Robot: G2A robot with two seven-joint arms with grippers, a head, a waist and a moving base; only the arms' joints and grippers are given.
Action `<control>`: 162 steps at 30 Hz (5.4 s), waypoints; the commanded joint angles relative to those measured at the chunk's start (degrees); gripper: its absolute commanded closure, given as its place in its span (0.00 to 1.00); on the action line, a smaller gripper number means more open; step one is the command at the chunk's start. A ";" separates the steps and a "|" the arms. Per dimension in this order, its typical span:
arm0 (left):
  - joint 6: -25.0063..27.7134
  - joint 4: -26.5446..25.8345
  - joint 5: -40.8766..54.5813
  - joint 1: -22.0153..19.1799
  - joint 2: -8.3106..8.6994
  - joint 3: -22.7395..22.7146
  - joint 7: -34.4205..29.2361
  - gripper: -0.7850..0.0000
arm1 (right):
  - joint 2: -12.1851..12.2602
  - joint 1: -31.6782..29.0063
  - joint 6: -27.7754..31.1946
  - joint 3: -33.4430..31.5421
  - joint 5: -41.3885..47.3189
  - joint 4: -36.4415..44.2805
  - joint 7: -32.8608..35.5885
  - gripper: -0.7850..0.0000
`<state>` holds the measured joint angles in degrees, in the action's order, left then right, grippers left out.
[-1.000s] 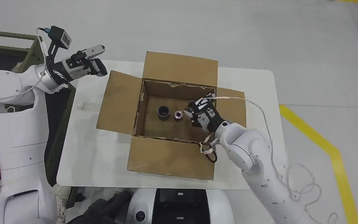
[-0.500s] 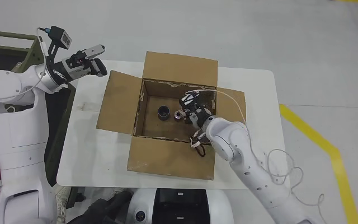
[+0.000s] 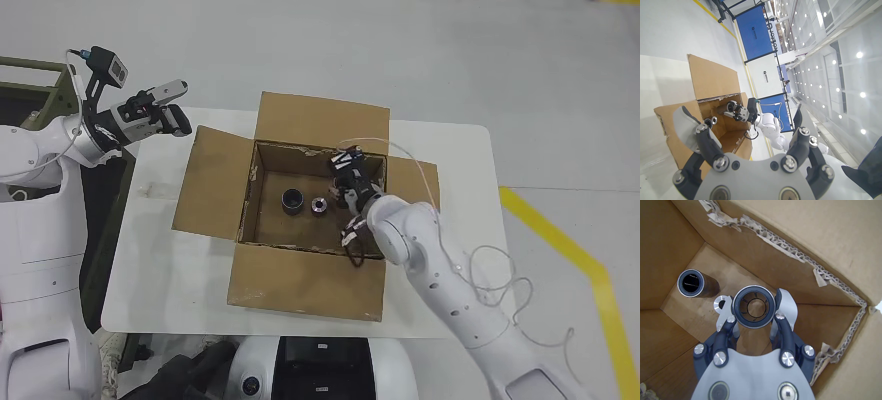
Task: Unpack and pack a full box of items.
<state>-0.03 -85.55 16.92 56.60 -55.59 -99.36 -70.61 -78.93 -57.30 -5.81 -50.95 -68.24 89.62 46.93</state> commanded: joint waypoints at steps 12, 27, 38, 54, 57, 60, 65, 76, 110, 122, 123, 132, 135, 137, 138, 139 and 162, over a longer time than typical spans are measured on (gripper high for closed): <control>0.00 0.00 0.00 0.00 0.00 0.00 0.00 0.00 | -1.46 3.31 -1.93 1.67 0.68 -4.55 5.46 0.89; 0.00 0.00 0.00 0.00 0.00 0.00 0.00 0.00 | -2.52 2.95 -2.93 2.77 -0.51 -5.40 6.41 0.33; 0.00 0.00 0.00 0.00 0.00 0.00 0.00 0.00 | -1.58 -2.62 -1.70 -0.12 -3.51 5.48 6.23 0.09; 0.00 0.00 0.00 0.00 0.00 0.00 0.00 0.00 | 0.88 -15.83 9.02 -7.07 -1.97 25.52 1.01 0.06; 0.00 0.00 0.00 0.00 0.00 0.00 0.00 0.00 | 1.32 -18.02 11.51 -8.71 -0.68 27.60 -1.30 0.02; 0.00 0.00 0.00 0.00 0.00 0.00 0.00 0.00 | 1.79 -19.97 13.39 -11.45 1.60 29.23 -2.68 0.00; 0.00 0.00 0.00 0.00 0.00 0.00 0.00 0.00 | 2.75 -24.25 18.09 -15.91 2.88 32.50 -7.31 0.00; 0.00 0.00 0.00 0.00 0.00 0.00 0.00 0.00 | 4.49 -32.65 22.79 -30.07 15.24 34.51 -12.41 0.00; 0.00 0.00 0.00 0.00 0.00 0.00 0.00 0.00 | 8.87 -25.54 28.14 -52.12 64.60 -0.47 8.01 0.00; 0.00 0.00 0.00 0.00 0.00 0.00 0.00 0.00 | 8.87 -25.54 28.14 -52.12 64.60 -0.47 8.01 0.00; 0.00 0.00 0.00 0.00 0.00 0.00 0.00 0.00 | 8.87 -25.54 28.14 -52.12 64.60 -0.47 8.01 0.00; 0.00 0.00 0.00 0.00 0.00 0.00 0.00 0.00 | 9.34 -23.53 24.14 -49.70 66.55 -3.10 10.47 0.00; 0.00 0.00 0.00 0.00 0.00 0.00 0.00 0.00 | 9.48 -22.36 21.72 -47.89 68.33 -4.39 12.69 0.00; 0.00 0.00 0.00 0.00 0.00 0.00 0.00 0.00 | 9.57 -21.74 21.65 -46.61 69.58 -5.19 14.72 0.00; 0.00 0.00 0.00 0.00 0.00 0.00 0.00 0.00 | 9.62 -21.40 21.80 -45.92 70.29 -5.57 15.84 0.00; 0.00 0.00 0.00 0.00 0.00 0.00 0.00 0.00 | 9.66 -20.99 22.03 -45.31 71.33 -6.16 17.14 0.00; 0.00 0.00 0.00 0.00 0.00 0.00 0.00 0.00 | 11.42 -24.40 27.95 -43.61 87.24 2.55 26.65 0.00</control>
<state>-0.03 -85.55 16.92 56.60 -55.59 -99.36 -70.61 -67.56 -81.63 22.06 -94.60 18.69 91.69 73.59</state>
